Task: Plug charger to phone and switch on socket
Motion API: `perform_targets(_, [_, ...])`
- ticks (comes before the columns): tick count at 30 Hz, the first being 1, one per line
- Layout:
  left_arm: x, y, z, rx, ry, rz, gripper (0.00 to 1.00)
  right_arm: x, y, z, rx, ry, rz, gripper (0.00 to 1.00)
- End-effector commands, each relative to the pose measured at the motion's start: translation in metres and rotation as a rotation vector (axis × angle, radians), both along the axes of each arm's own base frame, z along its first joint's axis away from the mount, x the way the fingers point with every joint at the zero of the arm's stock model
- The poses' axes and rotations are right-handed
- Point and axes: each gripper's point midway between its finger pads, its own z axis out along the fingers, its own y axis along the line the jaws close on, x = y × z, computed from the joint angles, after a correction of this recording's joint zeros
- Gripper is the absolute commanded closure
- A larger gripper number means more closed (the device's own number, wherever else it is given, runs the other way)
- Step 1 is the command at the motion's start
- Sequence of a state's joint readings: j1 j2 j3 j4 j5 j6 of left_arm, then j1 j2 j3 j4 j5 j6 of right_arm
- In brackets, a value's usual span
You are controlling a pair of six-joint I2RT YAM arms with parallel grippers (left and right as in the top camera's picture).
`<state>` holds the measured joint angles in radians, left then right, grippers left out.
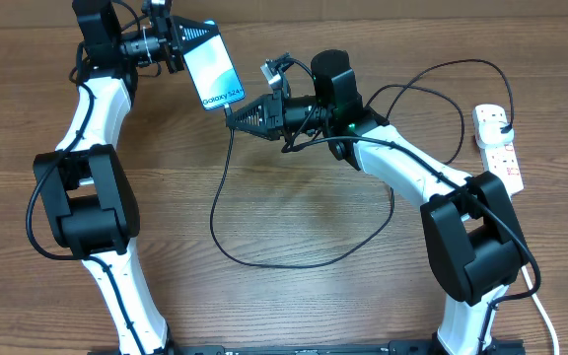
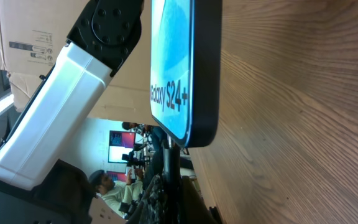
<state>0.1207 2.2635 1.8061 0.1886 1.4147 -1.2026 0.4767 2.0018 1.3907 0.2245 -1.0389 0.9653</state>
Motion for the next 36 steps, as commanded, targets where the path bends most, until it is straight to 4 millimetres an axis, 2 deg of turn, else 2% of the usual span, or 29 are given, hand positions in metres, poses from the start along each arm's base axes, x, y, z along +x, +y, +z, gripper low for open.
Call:
perform_targets(1, [-0.03,-0.019,0.011,-0.04,-0.023,-0.186,0.96,0.044,-0.028,0.019,-0.012,-0.102,-0.18,0.96])
perform_targets(19, [-0.031,-0.025,0.011,-0.037,-0.033,-0.194,0.96,0.048,-0.034,0.017,-0.018,-0.091,-0.192,0.96])
perform_targets(29, [-0.007,-0.02,0.005,0.0,-0.028,-0.053,0.95,0.037,-0.03,0.014,-0.021,-0.057,-0.144,0.96])
perform_targets(36, [-0.005,-0.02,0.014,0.007,-0.108,-0.053,0.96,0.032,-0.028,0.015,-0.016,-0.077,-0.117,0.96])
